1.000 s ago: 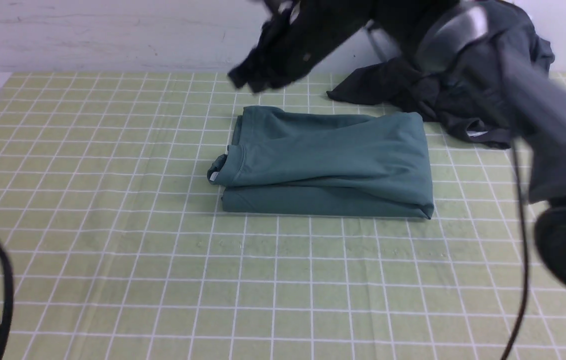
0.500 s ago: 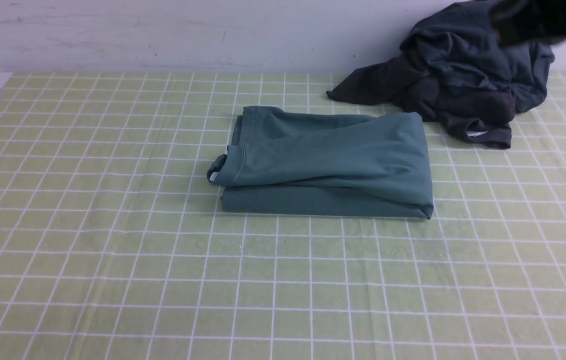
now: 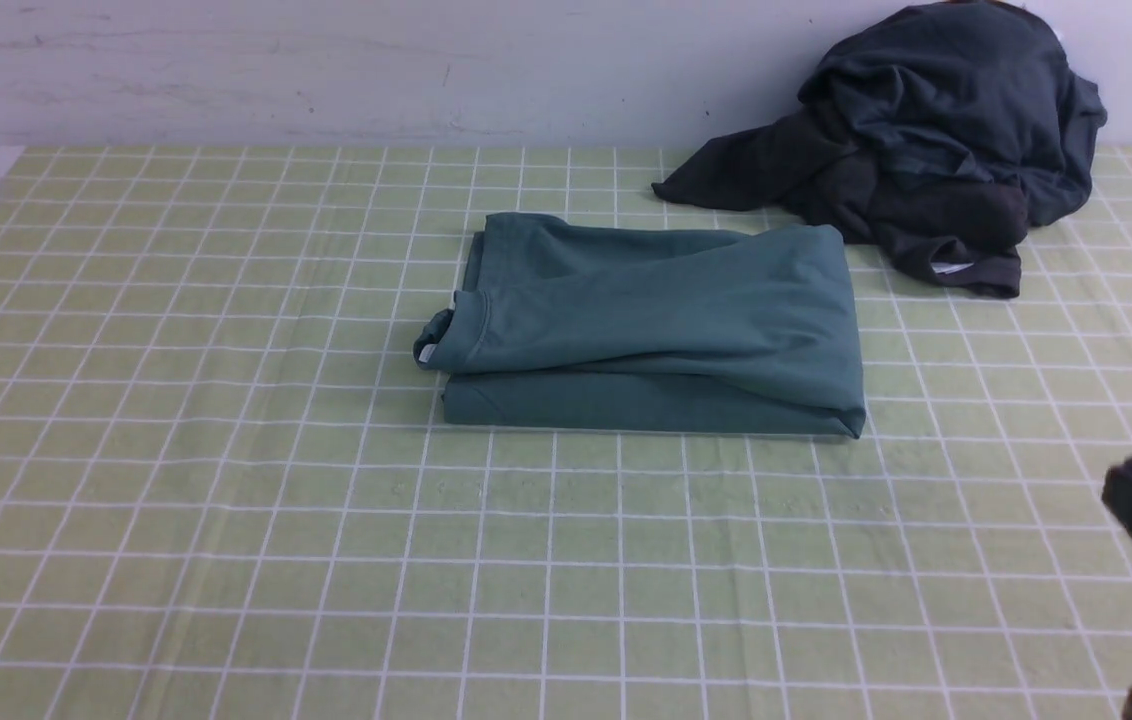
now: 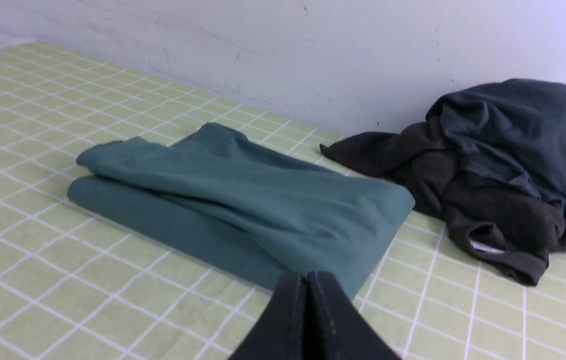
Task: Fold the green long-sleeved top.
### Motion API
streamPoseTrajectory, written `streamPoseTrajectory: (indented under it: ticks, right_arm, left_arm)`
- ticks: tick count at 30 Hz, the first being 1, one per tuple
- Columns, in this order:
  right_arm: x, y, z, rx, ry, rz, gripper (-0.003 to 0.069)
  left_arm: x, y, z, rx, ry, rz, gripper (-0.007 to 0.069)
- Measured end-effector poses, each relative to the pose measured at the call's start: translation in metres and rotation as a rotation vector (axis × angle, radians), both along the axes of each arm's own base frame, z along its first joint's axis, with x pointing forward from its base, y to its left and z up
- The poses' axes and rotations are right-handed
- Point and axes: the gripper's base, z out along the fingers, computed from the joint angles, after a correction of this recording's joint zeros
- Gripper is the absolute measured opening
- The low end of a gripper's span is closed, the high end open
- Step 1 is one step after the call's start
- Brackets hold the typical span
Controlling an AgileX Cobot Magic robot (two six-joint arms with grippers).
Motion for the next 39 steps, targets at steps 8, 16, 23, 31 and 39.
streamPoseTrajectory:
  ticks: [8,16,23,31,39]
  right_arm:
    - [-0.025,-0.009,-0.053,-0.049,0.059,0.006,-0.0013]
    - [-0.042,-0.023,-0.049,0.021,0.005,-0.113,-0.0013]
    - [-0.054,-0.037,-0.057,0.13,0.061,-0.341,-0.0013]
    - [-0.054,-0.041,-0.057,0.141,0.068,-0.402,-0.0013]
    - [-0.054,-0.041,-0.057,0.143,0.069,-0.402,-0.0013]
  left_arm:
    - [0.0,0.0,0.0,-0.002,0.0,0.0,-0.0003]
    - [0.0,0.0,0.0,-0.002,0.001,0.0,-0.0003]
    - [0.0,0.0,0.0,-0.002,0.001,0.0,-0.0003]
    - [0.0,0.0,0.0,-0.002,0.002,0.0,-0.0003]
    - [-0.001,-0.002,0.0,-0.002,-0.006,-0.034,-0.0003]
